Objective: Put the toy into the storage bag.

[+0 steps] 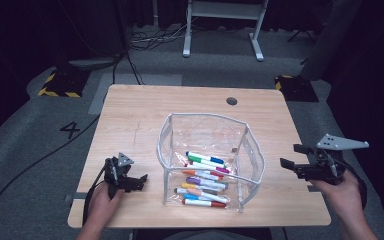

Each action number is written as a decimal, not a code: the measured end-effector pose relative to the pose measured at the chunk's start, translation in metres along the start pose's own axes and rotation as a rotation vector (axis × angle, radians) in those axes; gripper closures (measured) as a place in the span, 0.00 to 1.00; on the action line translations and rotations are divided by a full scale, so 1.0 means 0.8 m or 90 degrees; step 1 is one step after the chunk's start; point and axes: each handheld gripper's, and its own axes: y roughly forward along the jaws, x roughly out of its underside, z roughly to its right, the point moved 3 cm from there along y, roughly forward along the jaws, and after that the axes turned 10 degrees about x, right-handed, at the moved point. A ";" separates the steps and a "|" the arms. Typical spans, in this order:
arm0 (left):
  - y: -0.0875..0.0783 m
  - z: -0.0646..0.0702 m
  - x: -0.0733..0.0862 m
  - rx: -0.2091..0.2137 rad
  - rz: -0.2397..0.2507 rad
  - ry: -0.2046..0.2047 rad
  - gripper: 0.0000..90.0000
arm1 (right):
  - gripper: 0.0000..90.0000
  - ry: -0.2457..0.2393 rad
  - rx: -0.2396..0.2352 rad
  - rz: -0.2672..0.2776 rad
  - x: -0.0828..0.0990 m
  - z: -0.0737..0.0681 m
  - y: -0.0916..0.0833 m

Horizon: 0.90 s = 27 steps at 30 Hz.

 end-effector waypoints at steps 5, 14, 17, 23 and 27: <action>0.000 0.000 0.000 0.000 0.000 0.000 0.00 | 0.19 0.078 0.041 0.005 0.063 0.035 0.012; 0.000 0.000 0.000 0.000 -0.002 0.002 0.00 | 0.17 0.097 0.068 -0.082 0.147 0.067 0.063; 0.000 0.000 0.000 -0.001 -0.002 0.002 0.00 | 0.17 0.065 0.100 -0.107 0.161 0.069 0.077; 0.000 0.000 0.000 0.000 0.000 0.000 0.00 | 0.14 0.033 0.131 -0.142 0.177 0.068 0.097; 0.000 0.000 0.000 0.000 0.000 0.000 0.00 | 0.07 0.031 0.125 -0.110 0.180 0.068 0.106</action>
